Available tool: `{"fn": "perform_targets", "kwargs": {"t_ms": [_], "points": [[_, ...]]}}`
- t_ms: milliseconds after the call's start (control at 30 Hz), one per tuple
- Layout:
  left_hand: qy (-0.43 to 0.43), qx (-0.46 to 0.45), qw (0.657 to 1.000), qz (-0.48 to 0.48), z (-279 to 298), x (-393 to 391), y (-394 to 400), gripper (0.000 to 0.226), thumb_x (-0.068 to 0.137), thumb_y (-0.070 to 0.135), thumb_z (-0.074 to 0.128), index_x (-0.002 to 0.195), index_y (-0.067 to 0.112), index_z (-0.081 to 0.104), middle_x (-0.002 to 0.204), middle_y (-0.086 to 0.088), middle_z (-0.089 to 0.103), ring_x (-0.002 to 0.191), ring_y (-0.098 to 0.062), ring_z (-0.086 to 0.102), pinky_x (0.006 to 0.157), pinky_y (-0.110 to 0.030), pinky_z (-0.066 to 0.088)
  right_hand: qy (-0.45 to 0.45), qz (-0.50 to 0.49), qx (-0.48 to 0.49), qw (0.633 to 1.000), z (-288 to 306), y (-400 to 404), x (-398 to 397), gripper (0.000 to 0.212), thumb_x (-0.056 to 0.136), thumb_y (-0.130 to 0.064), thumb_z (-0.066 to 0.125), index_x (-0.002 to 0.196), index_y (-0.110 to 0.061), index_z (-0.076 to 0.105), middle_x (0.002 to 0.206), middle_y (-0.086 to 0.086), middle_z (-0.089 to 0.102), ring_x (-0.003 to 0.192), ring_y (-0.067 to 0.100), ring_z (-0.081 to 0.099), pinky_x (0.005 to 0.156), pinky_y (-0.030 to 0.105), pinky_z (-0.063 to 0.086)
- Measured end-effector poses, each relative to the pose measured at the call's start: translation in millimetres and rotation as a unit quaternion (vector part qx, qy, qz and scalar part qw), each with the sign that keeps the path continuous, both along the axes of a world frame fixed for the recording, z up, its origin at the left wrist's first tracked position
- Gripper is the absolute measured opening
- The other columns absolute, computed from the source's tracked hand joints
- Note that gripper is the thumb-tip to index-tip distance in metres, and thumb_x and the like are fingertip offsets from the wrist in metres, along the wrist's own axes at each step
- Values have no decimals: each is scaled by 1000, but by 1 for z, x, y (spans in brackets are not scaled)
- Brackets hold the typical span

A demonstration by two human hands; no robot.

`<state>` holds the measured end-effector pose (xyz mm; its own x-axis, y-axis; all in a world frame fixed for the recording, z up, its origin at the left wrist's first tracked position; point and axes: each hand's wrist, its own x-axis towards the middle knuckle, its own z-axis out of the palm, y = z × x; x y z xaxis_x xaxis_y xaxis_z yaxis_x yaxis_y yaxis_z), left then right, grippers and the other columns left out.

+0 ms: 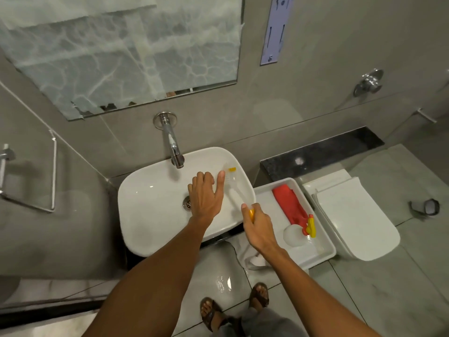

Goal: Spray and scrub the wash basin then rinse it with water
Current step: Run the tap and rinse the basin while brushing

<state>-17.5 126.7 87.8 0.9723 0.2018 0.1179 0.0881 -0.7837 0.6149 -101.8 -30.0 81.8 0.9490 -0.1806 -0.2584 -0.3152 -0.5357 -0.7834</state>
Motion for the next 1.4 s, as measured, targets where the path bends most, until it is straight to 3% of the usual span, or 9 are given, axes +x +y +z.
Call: {"fn": "perform_targets", "kwargs": {"t_ms": [100, 233, 367, 567, 700, 933, 1067, 1267, 1400], "points": [[-28, -8, 999, -27, -6, 11, -32, 60, 107, 64, 39, 112, 12, 67, 111, -5, 68, 104, -28, 63, 95, -42, 49, -20, -41, -7, 999, -14, -41, 5, 37, 106, -56, 40, 98, -23, 55, 84, -2, 67, 78, 16, 69, 74, 42, 61], [-14, -57, 998, -27, -17, 26, -81, 71, 103, 69, 44, 138, 11, 63, 136, -9, 69, 122, -28, 65, 107, -39, 52, -11, -62, -28, 998, -44, -93, 12, 27, 107, -54, 43, 99, -30, 53, 82, -4, 66, 77, 12, 69, 71, 41, 63], [52, -76, 994, -51, -43, 40, -118, 93, 99, 83, 27, 167, 19, 31, 175, -4, 33, 162, -23, 32, 131, -36, 20, 39, -56, -60, 996, -83, -131, 17, 38, 105, -60, 37, 101, -25, 52, 77, -4, 66, 73, 15, 69, 63, 35, 54], [93, 51, 989, -101, -85, 39, -139, 97, 102, 76, 30, 173, 14, 9, 183, -6, -6, 170, -24, -6, 129, -26, -18, 156, -36, -65, 985, -143, -142, 23, 38, 111, -44, 38, 117, -10, 54, 105, 19, 73, 103, 42, 71, 88, 48, 56], [89, 68, 989, -95, -94, 43, -141, 91, 108, 64, 42, 173, 11, 8, 182, -7, -6, 170, -25, -6, 135, -32, -6, 195, -20, -44, 980, -172, -131, 35, 38, 112, -41, 36, 123, -8, 53, 116, 18, 70, 110, 37, 69, 98, 51, 54], [86, 60, 991, -84, -101, 45, -145, 87, 109, 61, 39, 173, 9, 11, 183, -7, -4, 170, -25, -3, 137, -40, 10, 235, -22, -12, 972, -223, -126, 68, 35, 113, -40, 36, 114, -9, 52, 101, 14, 68, 93, 30, 67, 86, 47, 56], [82, 56, 992, -79, -105, 45, -145, 86, 109, 63, 36, 173, 10, 11, 183, -5, -6, 170, -21, -6, 138, -39, 10, 254, -24, -14, 967, -243, -130, 76, 30, 114, -28, 37, 116, -2, 53, 109, 20, 65, 101, 33, 65, 95, 47, 53], [95, 58, 990, -84, -107, 47, -143, 88, 107, 66, 35, 173, 14, 10, 183, -2, -10, 169, -20, -10, 136, -33, 2, 271, 28, -117, 955, -247, -134, 74, 25, 112, -17, 41, 130, -6, 54, 133, 14, 57, 121, 28, 57, 112, 42, 46], [95, 76, 989, -88, -107, 47, -142, 88, 107, 68, 32, 173, 14, 12, 182, -3, -10, 169, -21, -11, 134, -30, -3, 280, 53, -167, 944, -246, -132, 69, 32, 104, -14, 57, 136, -9, 52, 140, 11, 53, 128, 27, 53, 116, 39, 43]]}}
